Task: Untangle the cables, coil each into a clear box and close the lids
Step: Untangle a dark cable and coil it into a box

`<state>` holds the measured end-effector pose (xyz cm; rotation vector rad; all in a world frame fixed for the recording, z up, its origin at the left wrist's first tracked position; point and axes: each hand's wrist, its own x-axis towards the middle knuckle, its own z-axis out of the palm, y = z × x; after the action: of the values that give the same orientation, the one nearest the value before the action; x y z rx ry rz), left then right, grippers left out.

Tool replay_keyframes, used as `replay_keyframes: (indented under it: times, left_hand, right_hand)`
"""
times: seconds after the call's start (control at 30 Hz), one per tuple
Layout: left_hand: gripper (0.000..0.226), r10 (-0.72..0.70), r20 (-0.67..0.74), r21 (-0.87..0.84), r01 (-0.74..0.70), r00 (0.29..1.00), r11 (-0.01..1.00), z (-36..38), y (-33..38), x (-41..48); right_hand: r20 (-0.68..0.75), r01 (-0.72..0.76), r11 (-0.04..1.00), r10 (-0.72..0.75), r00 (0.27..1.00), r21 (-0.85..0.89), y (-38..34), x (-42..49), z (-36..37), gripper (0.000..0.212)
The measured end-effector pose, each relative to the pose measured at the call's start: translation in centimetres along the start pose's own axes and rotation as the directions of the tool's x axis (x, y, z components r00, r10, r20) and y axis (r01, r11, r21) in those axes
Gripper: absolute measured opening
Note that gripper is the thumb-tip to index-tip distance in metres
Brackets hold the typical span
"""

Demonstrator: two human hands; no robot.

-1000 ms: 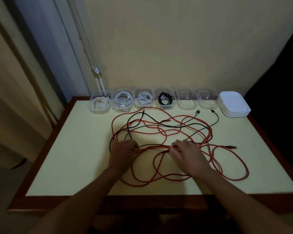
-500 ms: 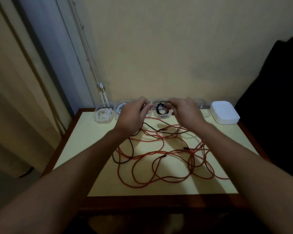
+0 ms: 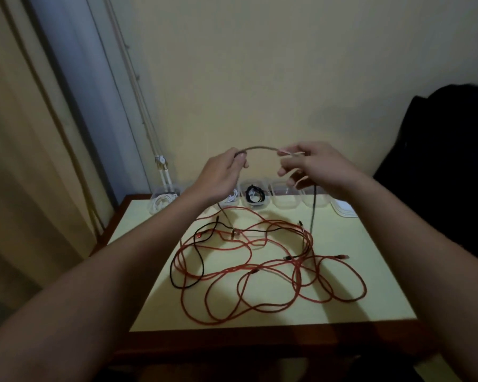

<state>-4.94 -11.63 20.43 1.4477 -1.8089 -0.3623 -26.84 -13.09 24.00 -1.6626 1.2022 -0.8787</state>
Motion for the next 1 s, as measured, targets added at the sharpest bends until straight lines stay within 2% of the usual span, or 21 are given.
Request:
replay_keyframes:
  times: [0.1,0.2,0.27,0.33,0.4,0.47,0.57,0.67,0.77,0.83,0.9,1.0]
  left_hand:
    - [0.027,0.051,0.01,0.05,-0.052,0.999,0.997,0.4,1.9,0.9]
    - [0.032,0.031,-0.021,0.044,-0.03,0.999,0.999,0.0,2.2,1.1]
    - [0.038,-0.069,-0.044,0.002,0.069,0.997,0.998,-0.9,0.8,0.8]
    - [0.044,-0.228,-0.074,-0.117,0.219,0.971,0.969,-2.4,-1.0,0.7]
    - [0.044,-0.357,-0.059,-0.252,0.332,0.932,0.909,-3.5,-2.2,0.7]
    - [0.04,-0.374,-0.007,-0.295,0.355,0.927,0.887,-3.9,-1.8,0.4]
    - [0.048,-0.299,0.061,-0.202,0.305,0.952,0.931,-3.2,0.5,-0.9]
    - [0.049,-0.169,0.05,-0.093,0.173,0.984,0.98,-2.2,3.2,-3.1]
    - [0.038,-0.07,0.041,-0.089,0.074,0.997,0.993,-1.3,5.0,-4.9]
    - [0.037,-0.031,0.038,-0.133,0.036,0.999,0.99,-0.8,6.0,-6.1]
    - [0.039,-0.055,0.028,-0.234,0.06,0.998,0.97,-1.0,6.9,-7.7]
    - [0.044,-0.172,0.028,-0.328,0.172,0.985,0.929,-2.0,6.8,-10.6]
  right_hand:
    - [0.071,0.108,0.994,-0.105,0.992,-0.035,-1.0,-1.0,0.9,0.025]
    - [-0.059,0.232,0.948,-0.25,0.966,-0.216,-1.4,-1.2,0.4,0.023]
    - [-0.232,0.22,0.941,-0.281,0.931,-0.259,-1.2,-0.9,-1.2,0.024]
    - [-0.399,0.187,0.962,-0.255,0.881,-0.201,-0.6,-0.6,-3.6,0.028]
    - [-0.459,0.15,0.978,-0.201,0.865,-0.144,0.0,-0.9,-5.6,0.027]
    - [-0.387,0.105,0.989,-0.136,0.912,-0.101,0.6,-1.6,-6.4,0.024]
    - [-0.124,0.012,0.998,-0.019,0.992,-0.06,0.8,-2.7,-5.1,0.033]
    - [0.059,-0.052,0.998,0.049,0.997,0.04,-0.1,-4.0,-1.9,0.036]
    - [0.135,0.005,1.0,-0.007,0.991,0.016,-1.0,-6.0,1.4,0.032]
    - [0.083,0.106,0.993,-0.102,0.991,-0.047,-1.3,-7.4,2.8,0.026]
    - [-0.051,0.172,0.979,-0.179,0.983,-0.109,-1.2,-8.8,3.0,0.025]
    - [-0.283,0.155,0.987,-0.158,0.946,-0.031,-0.1,-11.1,1.8,0.028]
